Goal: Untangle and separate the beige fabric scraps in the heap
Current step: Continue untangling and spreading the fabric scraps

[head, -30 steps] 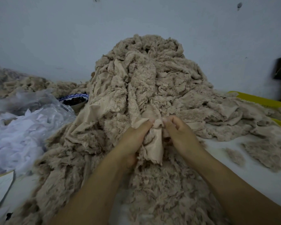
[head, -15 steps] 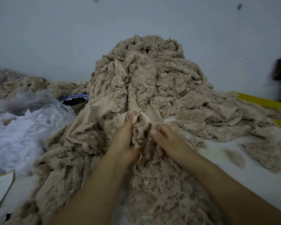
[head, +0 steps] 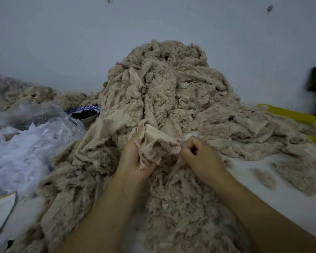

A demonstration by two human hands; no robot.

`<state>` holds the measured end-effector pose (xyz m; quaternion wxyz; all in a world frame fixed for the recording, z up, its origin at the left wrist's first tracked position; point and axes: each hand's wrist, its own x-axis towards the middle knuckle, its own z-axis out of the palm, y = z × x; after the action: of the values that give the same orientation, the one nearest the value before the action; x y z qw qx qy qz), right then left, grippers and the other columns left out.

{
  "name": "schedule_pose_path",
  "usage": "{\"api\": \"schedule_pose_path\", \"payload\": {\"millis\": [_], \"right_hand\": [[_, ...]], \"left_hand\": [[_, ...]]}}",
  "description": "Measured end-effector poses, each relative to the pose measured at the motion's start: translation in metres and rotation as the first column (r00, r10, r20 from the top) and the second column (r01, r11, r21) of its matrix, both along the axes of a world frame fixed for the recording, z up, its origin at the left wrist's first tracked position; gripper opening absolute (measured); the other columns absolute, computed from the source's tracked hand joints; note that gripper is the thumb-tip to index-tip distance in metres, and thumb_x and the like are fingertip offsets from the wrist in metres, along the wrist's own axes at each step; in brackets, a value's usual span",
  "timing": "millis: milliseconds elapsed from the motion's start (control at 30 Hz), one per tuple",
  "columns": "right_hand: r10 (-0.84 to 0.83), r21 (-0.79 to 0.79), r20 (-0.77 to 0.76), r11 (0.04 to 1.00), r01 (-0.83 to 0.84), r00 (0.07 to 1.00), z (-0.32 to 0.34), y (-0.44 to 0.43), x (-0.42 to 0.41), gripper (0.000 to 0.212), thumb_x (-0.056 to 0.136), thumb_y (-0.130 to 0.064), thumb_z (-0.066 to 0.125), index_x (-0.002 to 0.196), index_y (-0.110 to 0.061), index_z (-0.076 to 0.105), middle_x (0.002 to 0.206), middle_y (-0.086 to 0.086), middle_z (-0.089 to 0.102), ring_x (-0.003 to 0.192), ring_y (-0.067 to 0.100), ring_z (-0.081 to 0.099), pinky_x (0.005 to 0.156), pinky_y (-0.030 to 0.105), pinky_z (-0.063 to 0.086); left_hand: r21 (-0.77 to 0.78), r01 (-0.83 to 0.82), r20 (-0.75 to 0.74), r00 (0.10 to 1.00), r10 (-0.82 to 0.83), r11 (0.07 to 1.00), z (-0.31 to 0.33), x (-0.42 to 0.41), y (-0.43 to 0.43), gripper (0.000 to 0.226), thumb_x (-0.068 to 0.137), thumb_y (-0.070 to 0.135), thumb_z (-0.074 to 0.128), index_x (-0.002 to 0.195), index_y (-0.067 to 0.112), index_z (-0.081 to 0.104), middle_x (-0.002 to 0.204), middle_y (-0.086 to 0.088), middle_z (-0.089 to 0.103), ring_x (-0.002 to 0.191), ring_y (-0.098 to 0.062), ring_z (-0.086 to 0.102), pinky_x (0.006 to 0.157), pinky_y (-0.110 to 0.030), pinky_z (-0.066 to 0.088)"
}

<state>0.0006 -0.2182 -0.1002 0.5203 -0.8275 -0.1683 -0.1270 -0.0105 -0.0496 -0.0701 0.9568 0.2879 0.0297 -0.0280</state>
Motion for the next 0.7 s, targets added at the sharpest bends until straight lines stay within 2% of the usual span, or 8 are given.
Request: {"api": "schedule_pose_path", "payload": {"millis": [67, 133, 267, 400, 500, 567, 633, 700], "right_hand": [[-0.032, -0.025, 0.051, 0.999, 0.033, 0.998, 0.001, 0.001, -0.002, 0.032, 0.09, -0.015, 0.06, 0.069, -0.017, 0.035, 0.057, -0.012, 0.038, 0.049, 0.003, 0.033, 0.049, 0.013, 0.032], [-0.061, -0.092, 0.077, 0.993, 0.068, 0.995, 0.001, 0.002, -0.002, 0.035, 0.089, -0.011, 0.058, 0.068, -0.019, 0.03, 0.058, -0.009, 0.032, 0.05, 0.004, 0.032, 0.05, 0.016, 0.03], [-0.177, -0.144, -0.021, 0.974, 0.172, 0.984, 0.002, -0.01, 0.007, 0.033, 0.09, -0.014, 0.055, 0.071, -0.019, 0.028, 0.065, -0.003, 0.03, 0.053, 0.007, 0.024, 0.047, 0.023, 0.021], [-0.145, -0.093, -0.031, 0.986, 0.142, 0.989, 0.0, -0.015, 0.008, 0.032, 0.091, -0.018, 0.055, 0.072, -0.018, 0.03, 0.067, -0.001, 0.032, 0.051, 0.007, 0.029, 0.047, 0.02, 0.027], [-0.042, -0.069, 0.003, 0.997, 0.043, 0.999, 0.002, -0.007, 0.005, 0.031, 0.097, -0.035, 0.053, 0.074, -0.017, 0.044, 0.087, -0.003, 0.048, 0.069, 0.003, 0.046, 0.063, 0.015, 0.038], [0.019, 0.0, 0.012, 1.0, -0.019, 1.0, 0.006, -0.003, 0.0, 0.047, 0.097, -0.059, 0.042, 0.082, -0.017, 0.056, 0.101, 0.0, 0.05, 0.087, -0.003, 0.05, 0.072, 0.005, 0.038], [0.08, 0.078, 0.046, 0.993, -0.083, 0.996, 0.007, -0.001, -0.006, 0.065, 0.093, -0.07, 0.032, 0.086, -0.013, 0.061, 0.095, 0.003, 0.054, 0.087, 0.003, 0.054, 0.074, 0.01, 0.041], [0.15, 0.1, 0.071, 0.983, -0.157, 0.986, 0.005, 0.0, -0.011, 0.072, 0.091, -0.071, 0.029, 0.089, -0.005, 0.058, 0.09, 0.01, 0.055, 0.085, 0.013, 0.055, 0.075, 0.021, 0.045]], "left_hand": [[0.011, 0.01, 0.024, 1.0, -0.01, 1.0, -0.001, 0.0, 0.001, 0.021, 0.079, 0.027, 0.065, 0.091, 0.012, 0.073, 0.08, -0.007, 0.072, 0.066, -0.019, 0.073, 0.058, -0.033, 0.06], [0.009, 0.016, 0.054, 0.998, -0.016, 1.0, -0.001, -0.002, 0.005, 0.025, 0.078, 0.029, 0.062, 0.075, 0.01, 0.077, 0.076, -0.008, 0.072, 0.065, -0.019, 0.073, 0.057, -0.032, 0.06], [-0.065, -0.08, 0.094, 0.992, 0.086, 0.995, 0.0, -0.002, 0.02, 0.021, 0.083, 0.024, 0.059, 0.078, 0.01, 0.074, 0.078, -0.006, 0.071, 0.071, -0.019, 0.072, 0.069, -0.032, 0.063], [-0.15, -0.007, 0.053, 0.998, 0.015, 0.989, 0.001, -0.001, 0.016, 0.036, 0.101, 0.026, 0.051, 0.078, 0.007, 0.072, 0.072, -0.007, 0.07, 0.062, -0.018, 0.072, 0.053, -0.029, 0.059], [-0.022, 0.017, 0.104, 0.994, -0.015, 1.0, -0.001, 0.0, 0.01, 0.041, 0.097, 0.03, 0.053, 0.073, 0.008, 0.078, 0.076, -0.007, 0.074, 0.068, -0.018, 0.074, 0.057, -0.029, 0.059], [0.036, 0.04, 0.132, 0.99, -0.044, 0.999, 0.0, 0.0, 0.006, 0.054, 0.104, 0.032, 0.044, 0.073, 0.008, 0.081, 0.083, -0.01, 0.077, 0.076, -0.019, 0.076, 0.06, -0.03, 0.06], [0.085, 0.056, 0.127, 0.99, -0.066, 0.995, 0.001, -0.001, 0.003, 0.056, 0.106, 0.033, 0.041, 0.079, 0.006, 0.082, 0.09, -0.013, 0.077, 0.082, -0.021, 0.076, 0.063, -0.03, 0.06], [0.156, 0.067, 0.102, 0.991, -0.084, 0.985, 0.002, -0.003, -0.001, 0.048, 0.098, 0.039, 0.049, 0.09, 0.003, 0.081, 0.104, -0.018, 0.075, 0.095, -0.025, 0.075, 0.07, -0.033, 0.061]]}}
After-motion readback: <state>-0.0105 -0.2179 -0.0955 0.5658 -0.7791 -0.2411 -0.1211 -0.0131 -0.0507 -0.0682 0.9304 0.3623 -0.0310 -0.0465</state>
